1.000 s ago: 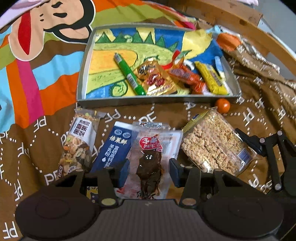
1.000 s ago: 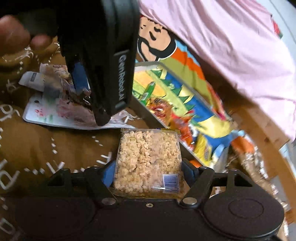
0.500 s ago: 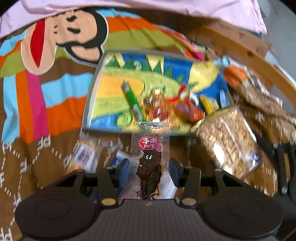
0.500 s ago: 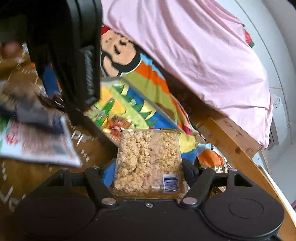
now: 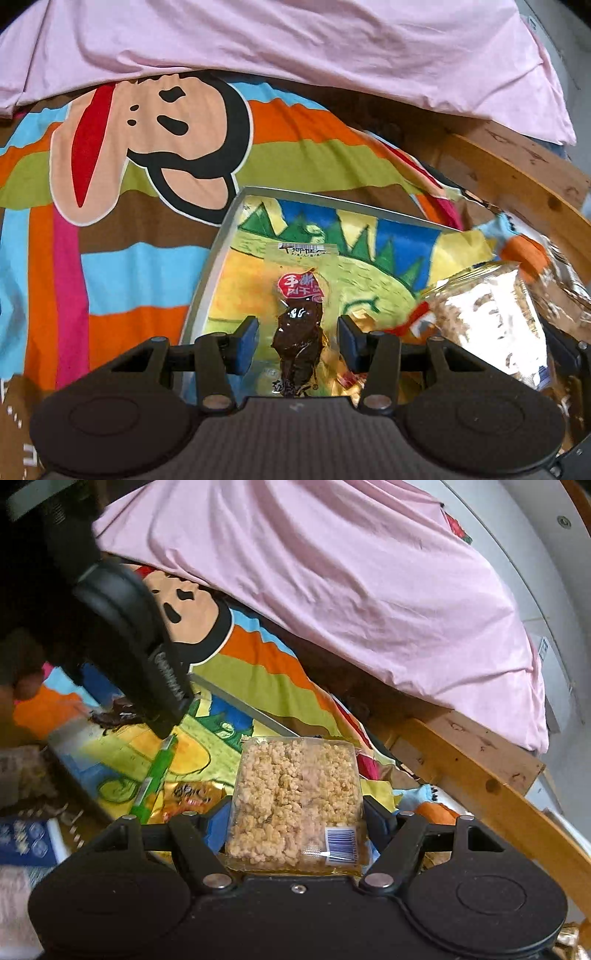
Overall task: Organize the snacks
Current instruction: 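Carry the puffed rice bag with the right tool while the left tool carries the meat pouch over the tray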
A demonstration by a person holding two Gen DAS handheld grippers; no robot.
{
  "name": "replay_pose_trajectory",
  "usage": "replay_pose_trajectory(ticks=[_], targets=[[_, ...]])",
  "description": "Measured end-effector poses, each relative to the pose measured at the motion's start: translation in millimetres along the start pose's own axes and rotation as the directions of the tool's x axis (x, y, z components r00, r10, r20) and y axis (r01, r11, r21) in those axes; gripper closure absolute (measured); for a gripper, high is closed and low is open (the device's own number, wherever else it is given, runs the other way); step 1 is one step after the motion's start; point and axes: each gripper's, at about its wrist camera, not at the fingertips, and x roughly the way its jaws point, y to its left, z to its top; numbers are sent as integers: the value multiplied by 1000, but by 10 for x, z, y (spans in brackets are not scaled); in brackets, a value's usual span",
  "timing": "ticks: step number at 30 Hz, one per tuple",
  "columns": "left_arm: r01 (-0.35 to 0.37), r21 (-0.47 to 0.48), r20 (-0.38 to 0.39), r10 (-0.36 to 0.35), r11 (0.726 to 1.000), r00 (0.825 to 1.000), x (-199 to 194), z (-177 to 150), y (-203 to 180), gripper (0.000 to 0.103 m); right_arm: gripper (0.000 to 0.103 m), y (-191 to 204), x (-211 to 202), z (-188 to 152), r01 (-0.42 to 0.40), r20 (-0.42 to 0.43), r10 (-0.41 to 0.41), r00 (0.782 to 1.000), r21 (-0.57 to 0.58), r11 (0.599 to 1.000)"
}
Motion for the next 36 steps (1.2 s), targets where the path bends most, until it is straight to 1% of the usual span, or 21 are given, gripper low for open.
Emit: replay_pose_trajectory(ticks=[3,5,10,13,16,19,21,24,29,30,32,35,36], targets=[[-16,6,4,16,1000,1000,121,29,82,52,29,-42,174,24,-22,-17,23,1000,65,998],[-25,-8,5,25,1000,1000,193,34,139,52,29,-59,279,28,-37,-27,40,999,98,994],[-35,-53,-23,33,998,999,385,22,258,52,29,6,442,20,-62,-36,67,997,116,991],[-28,-76,-28,26,997,999,452,7,301,52,29,70,486,9,-72,-36,77,996,111,991],[-25,-71,-35,22,997,999,505,-3,297,52,29,116,569,0,-97,-52,103,993,121,988],[-4,-79,-62,-1,997,998,559,-10,274,52,29,168,600,-32,-120,-68,128,989,111,986],[-2,-81,-73,-4,997,997,589,-15,254,52,29,209,614,-47,-124,-72,131,989,92,988],[-17,-59,-85,12,998,996,622,-28,221,52,29,258,650,-72,-124,-80,129,988,68,990],[-19,-65,-78,14,998,997,622,-39,223,51,29,328,673,-109,-117,-86,119,989,33,993],[-18,-66,-79,13,998,997,623,-42,225,51,28,333,673,-109,-119,-87,121,989,31,992],[-20,-72,-76,14,997,997,623,-45,231,50,22,330,674,-110,-122,-89,125,988,33,992],[-24,-75,-81,18,997,997,620,-46,239,44,16,318,665,-109,-117,-90,119,989,34,993],[-25,-75,-85,19,997,996,618,-46,242,38,15,312,658,-108,-117,-90,120,989,36,992]])
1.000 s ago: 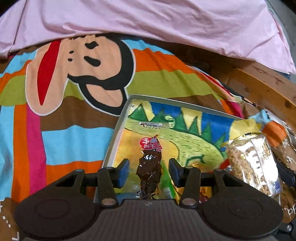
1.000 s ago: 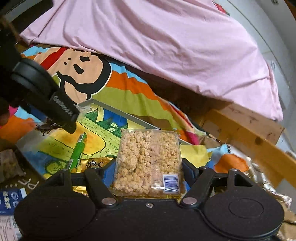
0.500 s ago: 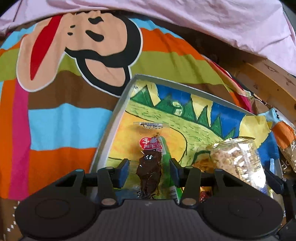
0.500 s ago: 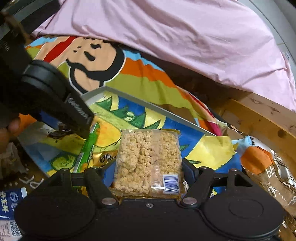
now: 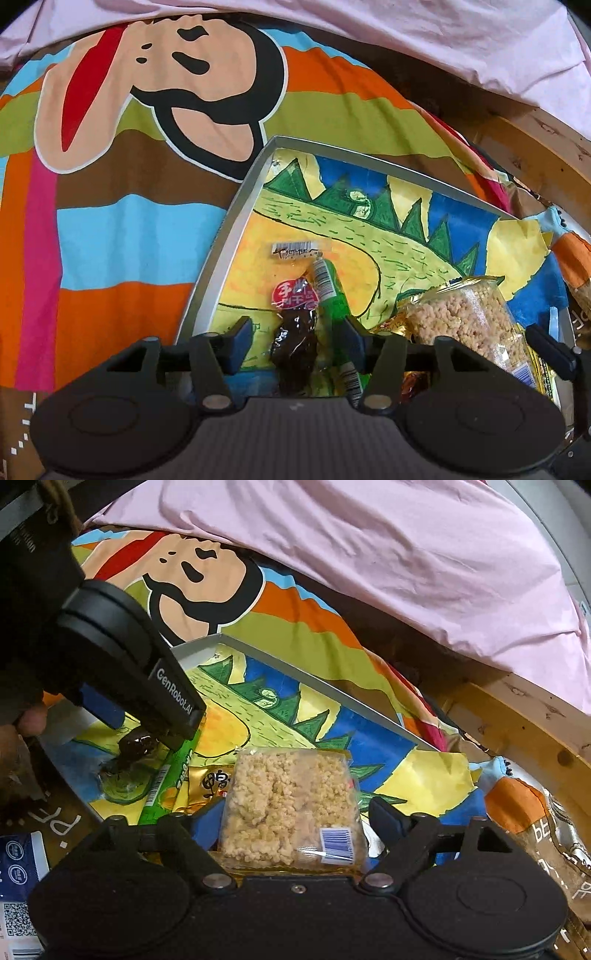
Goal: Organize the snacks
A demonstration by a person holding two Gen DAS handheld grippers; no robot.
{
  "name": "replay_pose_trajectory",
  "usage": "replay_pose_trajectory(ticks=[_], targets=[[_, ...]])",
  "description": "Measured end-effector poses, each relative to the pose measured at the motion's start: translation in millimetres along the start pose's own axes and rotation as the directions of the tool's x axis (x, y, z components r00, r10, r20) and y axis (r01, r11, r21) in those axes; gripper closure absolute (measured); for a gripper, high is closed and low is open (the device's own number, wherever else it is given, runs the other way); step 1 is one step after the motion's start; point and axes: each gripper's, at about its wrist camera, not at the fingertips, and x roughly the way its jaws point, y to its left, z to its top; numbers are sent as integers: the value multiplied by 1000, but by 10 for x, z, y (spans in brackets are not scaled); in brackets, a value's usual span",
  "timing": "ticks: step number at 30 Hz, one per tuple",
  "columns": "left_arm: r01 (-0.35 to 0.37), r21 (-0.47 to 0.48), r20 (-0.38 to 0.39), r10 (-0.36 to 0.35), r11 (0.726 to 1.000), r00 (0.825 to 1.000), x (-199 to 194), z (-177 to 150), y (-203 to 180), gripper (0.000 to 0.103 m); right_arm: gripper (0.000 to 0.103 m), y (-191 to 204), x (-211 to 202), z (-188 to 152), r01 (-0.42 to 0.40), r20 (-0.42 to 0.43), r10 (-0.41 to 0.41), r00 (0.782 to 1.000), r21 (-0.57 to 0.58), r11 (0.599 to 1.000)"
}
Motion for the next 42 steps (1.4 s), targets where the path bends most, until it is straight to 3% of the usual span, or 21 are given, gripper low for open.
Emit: replay_pose_trajectory(ticks=[3,6,11,19,25,36,42], targets=[[-7,-16,0,7,1000,1000,-46,-12,14,26,13,-28,-42,12,-6,2,6,1000,10,1000],[-4,-36,15,4,999,1000,-150,-7,35,22,4,-82,-128,36,-2,11,2,1000,29,1000],[-25,-53,63,28,998,998,-459,3,78,13,1,-277,-381,115,2,53,-7,999,102,995],[-139,-11,178,138,990,974,-1078,-53,13,1,1,-619,-966,228,31,142,-60,988,196,980],[-193,54,244,174,980,954,-1537,-244,-85,1,1,-815,-1394,221,39,173,-88,981,270,962],[-214,59,231,196,975,953,-2309,-855,-82,1,1,-945,-2289,-56,38,175,-99,980,323,946],[-221,37,218,208,975,954,-2700,-1206,-37,0,1,-946,-2682,-301,-23,133,-30,991,381,924]])
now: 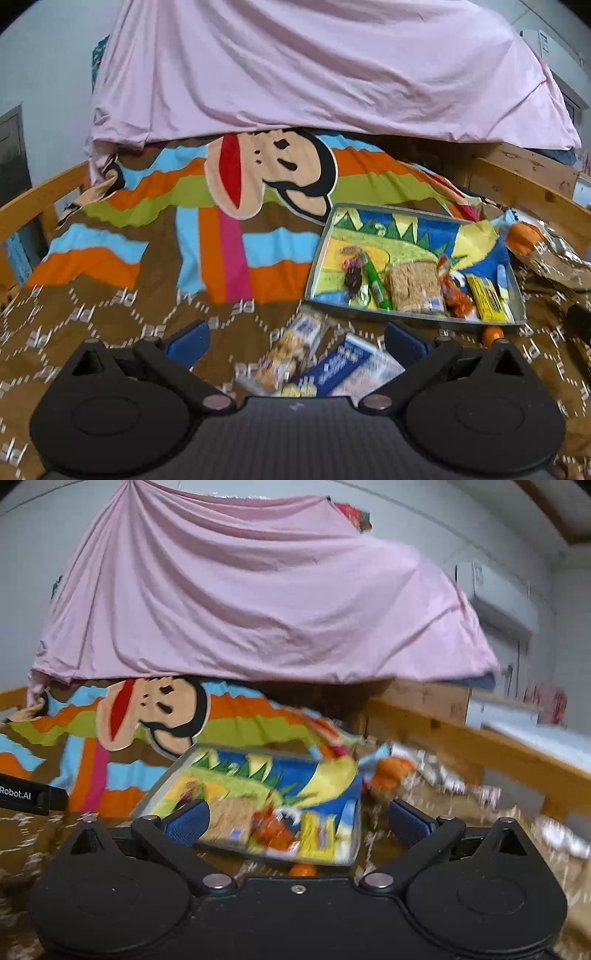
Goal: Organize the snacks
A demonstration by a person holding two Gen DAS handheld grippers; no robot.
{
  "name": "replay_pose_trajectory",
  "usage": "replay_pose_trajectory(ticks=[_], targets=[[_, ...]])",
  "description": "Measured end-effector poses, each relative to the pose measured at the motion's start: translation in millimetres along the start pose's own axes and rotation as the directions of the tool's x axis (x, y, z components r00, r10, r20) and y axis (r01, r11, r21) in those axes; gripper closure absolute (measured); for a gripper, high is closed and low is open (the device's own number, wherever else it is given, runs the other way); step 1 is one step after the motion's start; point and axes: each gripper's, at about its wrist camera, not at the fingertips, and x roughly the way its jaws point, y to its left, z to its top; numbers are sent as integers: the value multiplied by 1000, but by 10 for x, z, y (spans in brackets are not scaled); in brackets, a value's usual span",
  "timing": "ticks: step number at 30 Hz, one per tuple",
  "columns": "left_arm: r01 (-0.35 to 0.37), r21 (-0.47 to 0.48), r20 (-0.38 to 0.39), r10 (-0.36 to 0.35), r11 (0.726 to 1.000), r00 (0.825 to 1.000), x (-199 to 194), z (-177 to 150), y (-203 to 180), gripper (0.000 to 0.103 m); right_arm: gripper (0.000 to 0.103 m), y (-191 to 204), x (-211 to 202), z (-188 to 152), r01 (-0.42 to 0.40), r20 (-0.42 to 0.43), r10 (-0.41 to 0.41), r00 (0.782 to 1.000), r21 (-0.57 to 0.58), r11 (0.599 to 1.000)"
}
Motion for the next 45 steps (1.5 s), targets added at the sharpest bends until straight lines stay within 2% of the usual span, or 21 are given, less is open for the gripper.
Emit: replay_pose_trajectory(ticks=[7,11,17,24,31,37,45], targets=[[1,-8,-53,-1,1000,999,-323,-314,114,0,1,-4,-377,-188,-28,-52,28,998,6,1000],[-43,28,-50,44,999,998,-462,-391,106,0,1,42,-542,-270,-56,-70,56,996,2,998],[-46,0,-68,45,999,997,-570,-464,200,0,1,159,-682,-404,-117,-142,117,983,11,993],[-67,-22,-80,65,998,995,-613,-502,261,0,1,392,-733,-486,-141,-171,125,977,-90,986],[-76,-32,-86,73,997,994,-570,-466,283,0,1,539,-701,-519,-178,-197,148,969,-142,974],[-83,-46,-139,76,995,987,-432,-376,291,0,1,614,-630,-536,-199,-227,160,961,-165,966],[-1,16,-195,4,1000,981,-169,-186,288,0,1,684,-463,-542,-249,-278,196,940,-167,954]])
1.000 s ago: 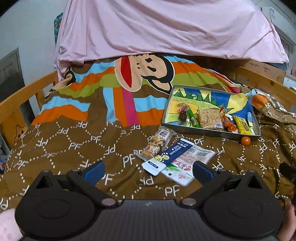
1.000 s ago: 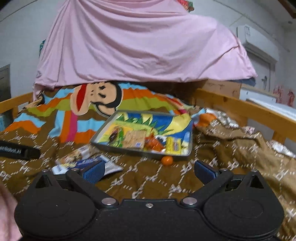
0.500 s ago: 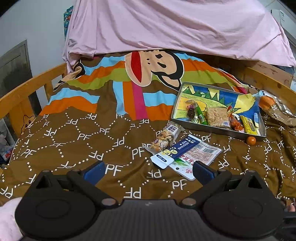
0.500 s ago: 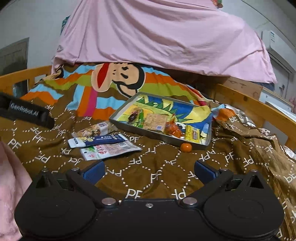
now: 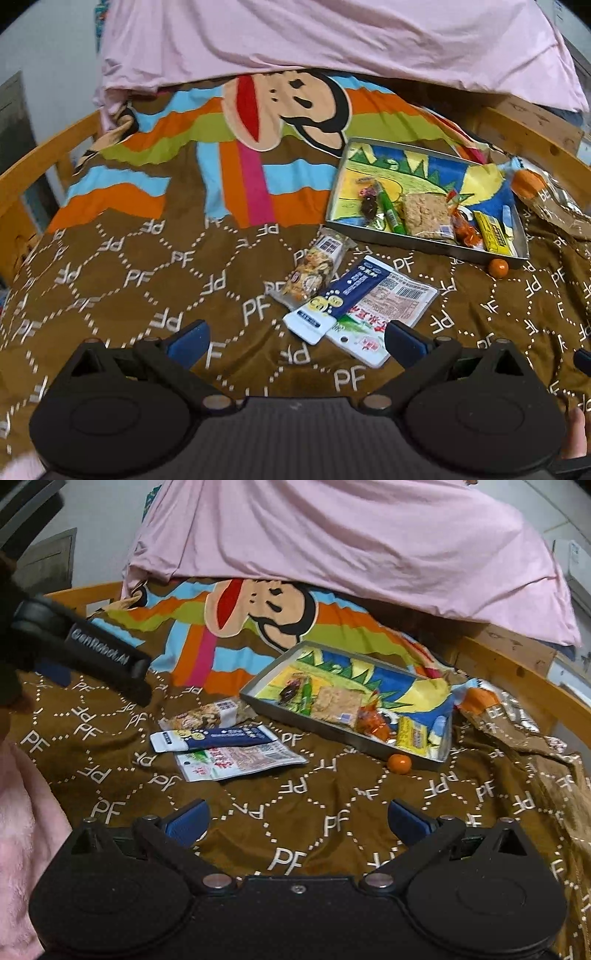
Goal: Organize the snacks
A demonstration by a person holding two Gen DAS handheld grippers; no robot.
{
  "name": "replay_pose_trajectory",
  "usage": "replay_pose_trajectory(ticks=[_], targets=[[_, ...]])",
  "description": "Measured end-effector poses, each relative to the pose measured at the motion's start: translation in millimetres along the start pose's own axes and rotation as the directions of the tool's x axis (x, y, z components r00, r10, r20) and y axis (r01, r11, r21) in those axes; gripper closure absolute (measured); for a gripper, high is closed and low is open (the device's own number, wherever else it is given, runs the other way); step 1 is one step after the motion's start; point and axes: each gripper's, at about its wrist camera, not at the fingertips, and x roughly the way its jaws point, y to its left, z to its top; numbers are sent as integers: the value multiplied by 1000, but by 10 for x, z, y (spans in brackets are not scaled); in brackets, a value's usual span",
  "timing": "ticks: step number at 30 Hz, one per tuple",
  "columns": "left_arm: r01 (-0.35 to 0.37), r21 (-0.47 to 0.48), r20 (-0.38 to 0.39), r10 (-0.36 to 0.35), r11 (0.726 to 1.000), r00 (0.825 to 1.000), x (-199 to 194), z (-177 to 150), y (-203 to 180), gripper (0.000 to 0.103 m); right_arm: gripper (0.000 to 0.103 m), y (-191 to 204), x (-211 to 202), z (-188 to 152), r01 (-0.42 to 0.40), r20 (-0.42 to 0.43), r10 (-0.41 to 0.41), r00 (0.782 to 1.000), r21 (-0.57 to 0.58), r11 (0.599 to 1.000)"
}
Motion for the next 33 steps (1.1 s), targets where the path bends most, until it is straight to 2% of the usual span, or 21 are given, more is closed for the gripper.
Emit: replay_pose_trajectory(ticks=[4,8,17,22,29,33], targets=[[70,22,-58,-69,997,996,189,161,83,0,1,-26,102,34,-48,-20,48,999,9,999],[118,-18,-144,-120,993,982,457,314,222,0,1,-49,229,69,-93,-36,94,995,26,995],[22,46,-168,-14,999,986,953,537,239,0,1,39,633,191,-182,-47,183,982,15,983],[11,33,-196,-5,999,981,1199,572,232,0,1,190,880,313,-210,-52,209,977,-20,977],[37,-1,-202,-36,999,979,1498,698,296,0,1,189,1175,347,-269,-94,274,957,63,961],[57,24,-216,-50,998,975,1680,720,255,0,1,227,1331,399,-285,-97,292,951,79,955]])
